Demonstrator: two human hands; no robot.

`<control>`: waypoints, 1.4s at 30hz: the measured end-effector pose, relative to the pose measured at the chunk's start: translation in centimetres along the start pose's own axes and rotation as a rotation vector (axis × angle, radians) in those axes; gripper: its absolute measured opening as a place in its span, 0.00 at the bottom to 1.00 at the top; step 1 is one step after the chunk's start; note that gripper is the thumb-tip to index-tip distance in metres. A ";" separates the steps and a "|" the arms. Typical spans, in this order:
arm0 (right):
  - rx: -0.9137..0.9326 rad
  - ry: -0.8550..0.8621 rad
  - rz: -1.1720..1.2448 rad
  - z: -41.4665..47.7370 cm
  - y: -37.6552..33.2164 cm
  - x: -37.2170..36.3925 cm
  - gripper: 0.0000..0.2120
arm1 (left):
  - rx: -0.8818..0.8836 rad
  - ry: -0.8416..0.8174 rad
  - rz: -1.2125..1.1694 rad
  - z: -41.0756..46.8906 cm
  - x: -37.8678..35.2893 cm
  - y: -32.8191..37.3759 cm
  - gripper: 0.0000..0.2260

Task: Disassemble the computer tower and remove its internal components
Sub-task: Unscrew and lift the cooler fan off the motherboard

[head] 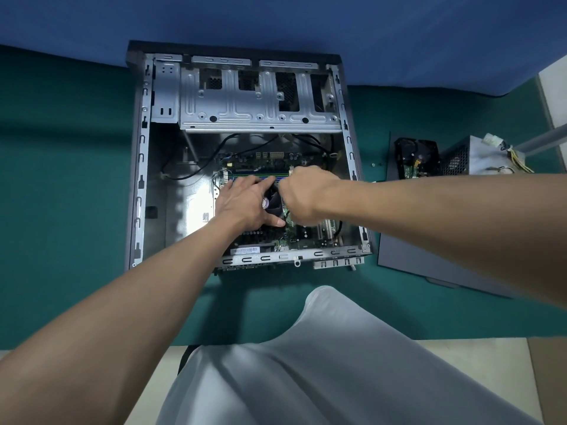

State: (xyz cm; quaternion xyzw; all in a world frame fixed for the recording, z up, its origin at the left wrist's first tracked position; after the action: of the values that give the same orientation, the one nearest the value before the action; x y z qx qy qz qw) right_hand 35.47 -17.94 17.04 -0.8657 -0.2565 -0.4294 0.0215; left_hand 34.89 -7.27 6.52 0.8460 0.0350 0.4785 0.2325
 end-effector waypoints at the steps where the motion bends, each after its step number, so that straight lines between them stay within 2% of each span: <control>1: 0.152 0.078 -0.194 -0.4 -0.4 -0.1 0.06 | 0.002 0.003 0.002 0.0 0.0 0.0 0.43; 3: 0.374 0.166 -0.457 -0.8 -0.8 -0.5 0.13 | 0.005 0.011 -0.002 0.0 -0.1 0.0 0.41; 4: 0.416 0.161 -0.494 -0.8 -0.8 -0.4 0.13 | 0.007 0.016 -0.008 0.0 -0.1 0.0 0.41; 6: 0.384 0.114 -0.353 -0.5 -0.6 0.3 0.07 | 0.013 0.027 -0.020 -0.1 -0.1 0.0 0.41; 8: 0.208 0.054 -0.005 0.1 -0.3 0.8 0.06 | 0.009 0.041 -0.034 -0.1 -0.1 0.0 0.40; 11: -0.197 -0.058 0.564 0.9 0.6 0.4 0.13 | 0.007 0.021 -0.034 -0.1 -0.1 -0.1 0.41; 13: -0.473 -0.214 0.899 1.2 1.3 0.1 0.11 | 0.009 0.012 -0.029 0.0 -0.1 -0.1 0.43; 14: -0.550 -0.326 0.948 1.1 1.5 0.1 0.09 | 0.007 0.010 -0.024 0.0 -0.1 -0.1 0.43; 16: -0.569 -0.486 0.917 1.1 1.6 0.0 0.12 | 0.010 0.000 -0.019 -0.1 0.0 0.0 0.44; 18: -0.505 -0.501 0.838 1.4 1.5 0.1 0.13 | 0.013 -0.004 -0.016 -0.2 0.0 0.1 0.44; 19: -0.441 -0.454 0.742 1.4 1.2 0.4 0.11 | 0.015 -0.003 -0.018 -0.2 0.0 0.1 0.44; 21: -0.241 -0.280 0.377 0.9 0.7 0.7 0.05 | 0.010 -0.002 -0.024 -0.1 0.0 0.0 0.44; 24: 0.081 0.027 -0.192 -0.1 0.3 0.4 0.12 | -0.005 0.016 -0.029 0.1 0.0 0.1 0.43; 27: 0.332 0.135 -0.482 -0.5 0.2 -0.2 0.12 | -0.022 0.030 -0.042 0.1 0.1 0.0 0.42; 28: 0.327 0.133 -0.426 -0.5 0.3 -0.1 0.10 | -0.035 0.035 -0.040 0.0 0.1 -0.1 0.42; 30: 0.226 0.090 -0.160 -0.3 0.8 0.7 0.03 | -0.060 0.039 -0.004 -0.3 0.1 -0.4 0.41; 33: 0.090 -0.012 0.221 0.8 0.9 0.7 0.16 | -0.061 0.029 0.072 -0.3 0.0 -0.4 0.44; 36: -0.124 -0.111 0.459 1.6 1.1 0.6 0.19 | -0.039 0.017 0.160 -0.1 0.0 -0.1 0.44; 39: -0.129 -0.149 0.328 1.5 0.9 1.1 0.13 | -0.065 0.036 0.202 0.0 0.4 0.0 0.39; 41: -0.064 -0.095 0.228 1.1 0.5 1.2 0.06 | -0.081 0.024 0.211 0.1 0.7 0.0 0.34; 42: -0.011 -0.055 0.160 0.7 0.4 1.3 0.06 | -0.080 0.016 0.208 0.2 0.8 -0.1 0.30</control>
State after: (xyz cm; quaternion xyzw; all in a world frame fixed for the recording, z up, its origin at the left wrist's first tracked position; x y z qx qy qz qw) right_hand 36.84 -17.57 17.63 -0.8949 -0.1848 -0.4038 0.0442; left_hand 35.55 -7.01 6.99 0.8313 -0.0704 0.5078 0.2147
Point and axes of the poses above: each hand's wrist, its own z-axis towards the middle knuckle, its own x-axis out of the back of the hand, y = z × x, the point moved 2 cm from there along z, towards the middle knuckle, and after that the axes turned 10 degrees about -x, right-handed, at the moved point
